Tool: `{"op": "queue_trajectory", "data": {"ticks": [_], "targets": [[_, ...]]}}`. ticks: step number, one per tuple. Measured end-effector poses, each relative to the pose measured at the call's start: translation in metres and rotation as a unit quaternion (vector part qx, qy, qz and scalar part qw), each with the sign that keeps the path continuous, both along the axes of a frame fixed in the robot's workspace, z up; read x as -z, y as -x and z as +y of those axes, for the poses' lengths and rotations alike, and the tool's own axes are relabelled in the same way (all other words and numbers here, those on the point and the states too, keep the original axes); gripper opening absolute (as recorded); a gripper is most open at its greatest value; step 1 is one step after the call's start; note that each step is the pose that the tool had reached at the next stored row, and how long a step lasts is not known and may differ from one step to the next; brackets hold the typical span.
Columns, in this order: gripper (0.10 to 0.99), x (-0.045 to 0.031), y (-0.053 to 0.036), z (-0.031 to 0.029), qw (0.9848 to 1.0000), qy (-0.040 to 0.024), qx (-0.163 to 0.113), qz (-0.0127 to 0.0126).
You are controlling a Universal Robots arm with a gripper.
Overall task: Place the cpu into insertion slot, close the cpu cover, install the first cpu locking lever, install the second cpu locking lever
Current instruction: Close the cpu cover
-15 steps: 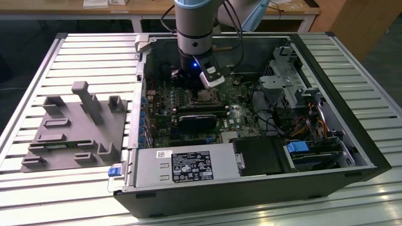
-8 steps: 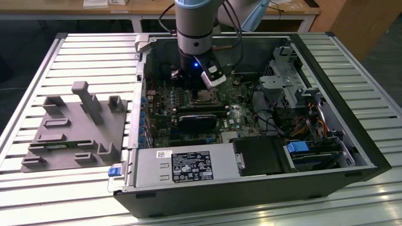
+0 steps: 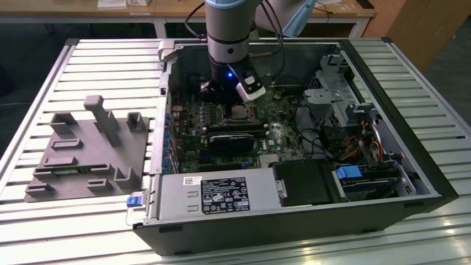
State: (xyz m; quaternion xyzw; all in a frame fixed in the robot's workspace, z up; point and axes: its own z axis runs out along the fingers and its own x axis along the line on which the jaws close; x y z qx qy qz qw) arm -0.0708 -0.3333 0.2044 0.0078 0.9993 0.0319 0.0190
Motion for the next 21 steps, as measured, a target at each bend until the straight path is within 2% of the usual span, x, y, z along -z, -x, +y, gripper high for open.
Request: {"op": "queue_trajectory", "data": {"ticks": [2,4,6,11,12,14,21], "targets": [[0.102,0.0005,0.0002,-0.0001,1.0,-0.0019,-0.002,0.0],[0.102,0.0007,0.0002,0.0,0.9999,-0.0136,-0.003,-0.0001],[0.102,0.0007,0.0005,0.0,0.9998,-0.0202,-0.003,-0.0001],[0.102,0.0013,0.0034,-0.0001,0.9998,-0.022,-0.003,-0.0002],[0.102,0.0016,0.0037,-0.0001,0.9997,-0.026,-0.003,-0.0002],[0.102,0.0019,0.004,0.0,0.9996,-0.0295,-0.003,-0.0003],[0.102,0.0046,0.0042,-0.0004,0.9995,-0.0323,-0.003,-0.0001]]}}
